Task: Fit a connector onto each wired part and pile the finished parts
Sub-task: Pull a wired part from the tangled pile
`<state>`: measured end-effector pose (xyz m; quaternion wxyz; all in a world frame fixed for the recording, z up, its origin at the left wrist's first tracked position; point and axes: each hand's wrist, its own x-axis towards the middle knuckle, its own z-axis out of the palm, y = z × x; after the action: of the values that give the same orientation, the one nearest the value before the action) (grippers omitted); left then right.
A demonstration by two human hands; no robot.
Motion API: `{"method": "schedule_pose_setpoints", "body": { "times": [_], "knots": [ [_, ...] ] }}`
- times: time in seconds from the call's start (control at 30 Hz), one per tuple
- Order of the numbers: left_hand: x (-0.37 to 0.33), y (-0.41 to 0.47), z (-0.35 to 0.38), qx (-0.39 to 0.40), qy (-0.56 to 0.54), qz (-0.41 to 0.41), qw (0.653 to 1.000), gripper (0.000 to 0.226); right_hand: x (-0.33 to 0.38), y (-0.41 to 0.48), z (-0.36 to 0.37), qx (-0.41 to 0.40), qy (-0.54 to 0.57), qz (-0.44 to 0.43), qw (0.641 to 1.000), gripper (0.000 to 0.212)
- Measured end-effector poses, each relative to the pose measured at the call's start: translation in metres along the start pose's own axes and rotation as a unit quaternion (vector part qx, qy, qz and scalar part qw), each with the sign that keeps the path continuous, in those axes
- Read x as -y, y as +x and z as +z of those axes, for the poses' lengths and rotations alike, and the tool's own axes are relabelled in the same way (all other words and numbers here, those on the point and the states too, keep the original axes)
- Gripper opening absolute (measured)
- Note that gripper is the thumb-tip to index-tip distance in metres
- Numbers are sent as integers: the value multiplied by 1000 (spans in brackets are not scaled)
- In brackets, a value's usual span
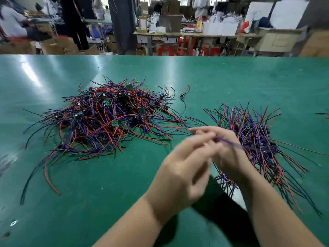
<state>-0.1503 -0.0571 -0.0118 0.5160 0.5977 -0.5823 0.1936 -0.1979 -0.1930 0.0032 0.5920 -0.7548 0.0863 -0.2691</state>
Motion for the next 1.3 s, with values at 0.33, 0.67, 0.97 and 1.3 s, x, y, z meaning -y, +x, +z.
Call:
{"method": "schedule_pose_setpoints", "body": {
  "times": [0.33,0.67,0.97,1.3],
  "knots": [
    [28,8,-30,-2,122,-185,975,45,15,1,-10,11,301,159,940,36],
    [26,5,-19,44,94,-245,964,15,7,1,-4,18,189,195,962,25],
    [19,18,-33,148,-468,-564,664,47,15,8,-17,-87,309,230,919,16],
    [32,21,-38,84,-332,-580,739,37,18,2,-18,-31,277,219,935,11]
  ]
}}
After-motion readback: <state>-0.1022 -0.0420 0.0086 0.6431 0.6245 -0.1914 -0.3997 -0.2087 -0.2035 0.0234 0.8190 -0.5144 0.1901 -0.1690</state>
